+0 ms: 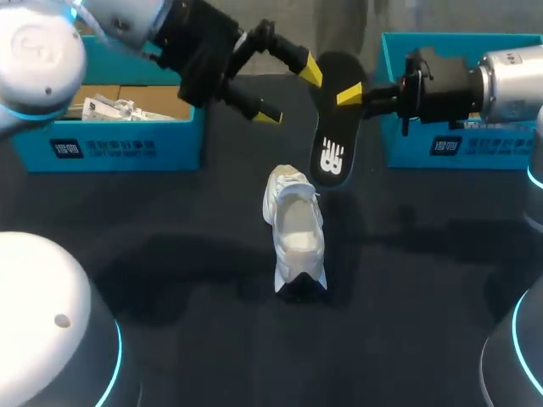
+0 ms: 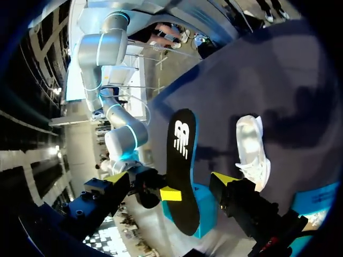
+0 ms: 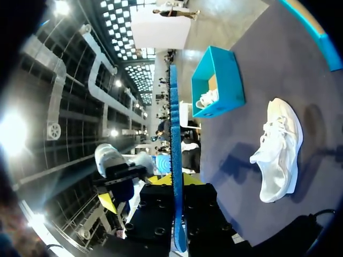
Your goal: Take the shoe out of the shoebox, open the shoe tongue, remove and reinsert the insole, then place the shoe into the shoebox
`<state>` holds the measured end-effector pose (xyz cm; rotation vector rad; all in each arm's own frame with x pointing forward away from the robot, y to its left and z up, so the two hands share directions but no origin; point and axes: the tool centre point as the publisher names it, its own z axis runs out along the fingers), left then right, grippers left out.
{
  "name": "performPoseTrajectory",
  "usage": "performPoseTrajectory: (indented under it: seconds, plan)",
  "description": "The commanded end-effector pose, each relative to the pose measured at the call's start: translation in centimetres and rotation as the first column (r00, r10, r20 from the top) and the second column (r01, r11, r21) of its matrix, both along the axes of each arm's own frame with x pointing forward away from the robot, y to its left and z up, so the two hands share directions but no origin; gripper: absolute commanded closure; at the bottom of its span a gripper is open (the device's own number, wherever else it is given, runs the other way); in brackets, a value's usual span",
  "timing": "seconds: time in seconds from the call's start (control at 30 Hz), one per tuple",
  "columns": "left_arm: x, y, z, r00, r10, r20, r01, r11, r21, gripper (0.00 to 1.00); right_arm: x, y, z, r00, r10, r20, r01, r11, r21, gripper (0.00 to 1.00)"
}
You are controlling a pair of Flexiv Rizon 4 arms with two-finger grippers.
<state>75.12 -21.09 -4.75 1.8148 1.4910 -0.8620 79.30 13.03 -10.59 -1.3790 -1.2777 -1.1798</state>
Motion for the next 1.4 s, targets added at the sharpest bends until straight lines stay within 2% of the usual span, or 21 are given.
performPoseTrajectory:
  seconds: [0.03, 0.27, 0.3, 0.37, 0.4, 0.47, 0.53, 0.57, 0.6, 0.67, 0.7, 0.77, 0.8, 1.0, 1.4]
  plan:
    - [0.9, -0.2, 1.1, 0.998, -0.048, -0.03, 0.054, 0.958, 0.283, 0.0, 0.2, 0.4, -0.4, 1.0, 0.005, -0.007, -0.005, 1.0, -0.006, 1.0]
    - [1.8, -0.5, 2.0, 0.999, -0.04, -0.029, 0.048, 0.919, 0.391, 0.0, 0.3, 0.5, -0.7, 1.0, 0.009, -0.012, -0.01, 1.0, -0.011, 1.0]
    - [2.2, -0.6, 2.3, 0.999, -0.039, -0.03, 0.049, 0.891, 0.452, 0.0, 0.3, 0.6, -0.8, 1.0, 0.01, -0.014, -0.01, 1.0, -0.014, 1.0]
    - [2.3, -0.6, 2.4, 0.998, -0.046, -0.031, 0.055, 0.881, 0.469, 0.0, 0.3, 0.6, -0.9, 1.0, 0.01, -0.015, -0.01, 1.0, -0.015, 1.0]
    - [2.6, -0.8, 2.8, 0.998, -0.053, -0.033, 0.062, 0.851, 0.522, 0.0, 0.2, 0.7, -1.0, 1.0, 0.011, -0.017, -0.011, 1.0, -0.017, 1.0]
    - [2.7, -0.8, 3.0, 0.998, -0.058, -0.03, 0.065, 0.84, 0.538, 0.0, 0.2, 0.7, -1.0, 1.0, 0.011, -0.018, -0.011, 1.0, -0.017, 1.0]
    - [3.1, -0.9, 3.7, 0.997, -0.074, -0.021, 0.071, 0.782, 0.619, 0.0, 0.2, 0.8, -1.1, 1.0, 0.008, -0.021, -0.008, 1.0, -0.016, 1.0]
    - [3.1, -0.9, 3.7, 0.997, -0.074, -0.021, 0.071, 0.782, 0.619, 0.0, 0.2, 0.8, -1.1, 1.0, 0.008, -0.021, -0.008, 1.0, -0.016, 1.0]
    - [3.4, -1.1, 4.2, 0.997, -0.083, -0.003, 0.064, 0.749, 0.66, 0.0, 0.3, 0.8, -1.2, 1.0, 0.007, -0.023, -0.007, 1.0, -0.014, 1.0]
    - [3.5, -1.2, 4.5, 0.996, -0.087, 0.01, 0.057, 0.738, 0.673, 0.0, 0.3, 0.9, -1.3, 1.0, 0.007, -0.024, -0.007, 1.0, -0.014, 1.0]
    - [3.8, -1.3, 5.0, 0.994, -0.102, 0.033, 0.048, 0.703, 0.71, 0.0, 0.3, 0.9, -1.3, 1.0, 0.008, -0.025, -0.008, 1.0, -0.012, 1.0]
    - [3.9, -1.3, 5.2, 0.994, -0.104, 0.044, 0.041, 0.694, 0.719, 0.0, 0.3, 0.9, -1.3, 1.0, 0.008, -0.026, -0.008, 1.0, -0.011, 1.0]
    - [4.1, -1.4, 5.5, 0.991, -0.116, 0.064, 0.029, 0.66, 0.75, 0.0, 0.4, 1.0, -1.3, 1.0, 0.009, -0.025, -0.009, 1.0, -0.009, 1.0]
    - [4.7, -1.2, 5.8, 0.99, -0.121, 0.077, 0.008, 0.582, 0.813, 0.0, 0.4, 1.2, -1.2, 1.0, 0.012, -0.022, -0.012, 1.0, -0.006, 1.0]
    - [5.0, -1.2, 5.8, 0.989, -0.097, 0.108, -0.031, 0.587, 0.809, 0.0, 0.1, 1.6, -0.8, 1.0, 0.019, -0.015, -0.019, 1.0, -0.004, 1.0]
